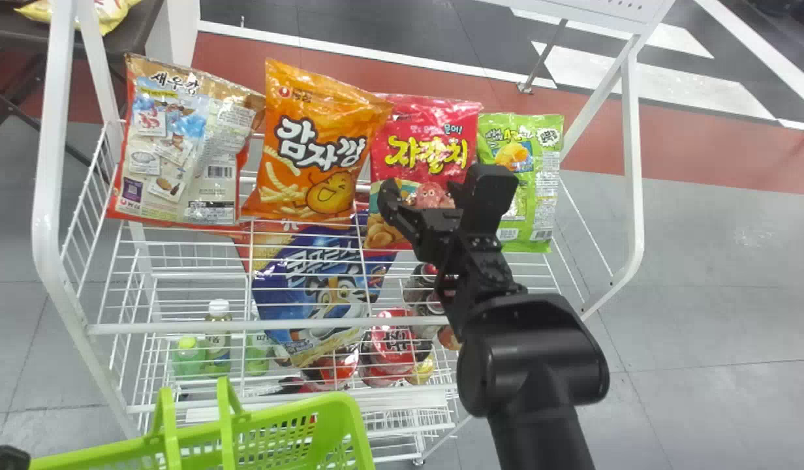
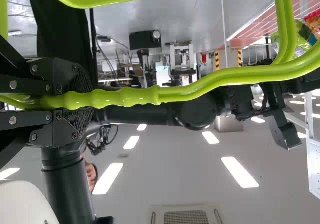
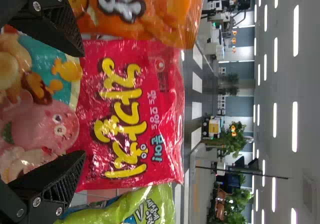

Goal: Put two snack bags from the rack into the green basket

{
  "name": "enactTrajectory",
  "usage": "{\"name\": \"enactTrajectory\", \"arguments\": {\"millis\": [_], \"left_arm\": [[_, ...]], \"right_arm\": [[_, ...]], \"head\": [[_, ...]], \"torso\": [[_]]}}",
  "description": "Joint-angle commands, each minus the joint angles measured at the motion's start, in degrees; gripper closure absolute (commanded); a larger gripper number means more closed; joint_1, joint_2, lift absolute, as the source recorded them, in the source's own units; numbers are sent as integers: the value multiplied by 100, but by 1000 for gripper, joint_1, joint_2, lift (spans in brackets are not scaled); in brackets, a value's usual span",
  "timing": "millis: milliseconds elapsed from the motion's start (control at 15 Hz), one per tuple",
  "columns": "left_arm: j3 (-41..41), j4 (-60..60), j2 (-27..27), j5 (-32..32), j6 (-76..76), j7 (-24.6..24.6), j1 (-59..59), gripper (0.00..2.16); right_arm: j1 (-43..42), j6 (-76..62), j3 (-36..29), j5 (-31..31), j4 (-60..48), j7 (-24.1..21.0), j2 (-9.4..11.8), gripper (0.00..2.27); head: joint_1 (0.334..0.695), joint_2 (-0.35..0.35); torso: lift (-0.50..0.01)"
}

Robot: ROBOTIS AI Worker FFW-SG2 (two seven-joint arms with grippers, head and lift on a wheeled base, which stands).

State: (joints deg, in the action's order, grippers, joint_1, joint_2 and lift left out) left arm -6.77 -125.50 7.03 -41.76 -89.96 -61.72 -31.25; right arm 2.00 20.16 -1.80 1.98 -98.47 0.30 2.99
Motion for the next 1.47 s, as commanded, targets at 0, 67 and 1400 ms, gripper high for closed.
{"name": "enactTrajectory", "arguments": {"millis": [0,67,1400], "left_arm": [[-8,44,0,-7,-7,3,67,1065],[-17,88,0,-7,-7,11,102,1065],[-123,-27,53,-130,-7,20,-65,1065]], "right_arm": [[-419,72,-84,-57,452,49,17,127],[-560,125,-84,-101,619,67,17,130],[-472,775,-268,514,126,-188,-9,2037]], "head": [[695,-350],[695,-350],[695,-350]], "torso": [[-3],[-3],[-3]]}}
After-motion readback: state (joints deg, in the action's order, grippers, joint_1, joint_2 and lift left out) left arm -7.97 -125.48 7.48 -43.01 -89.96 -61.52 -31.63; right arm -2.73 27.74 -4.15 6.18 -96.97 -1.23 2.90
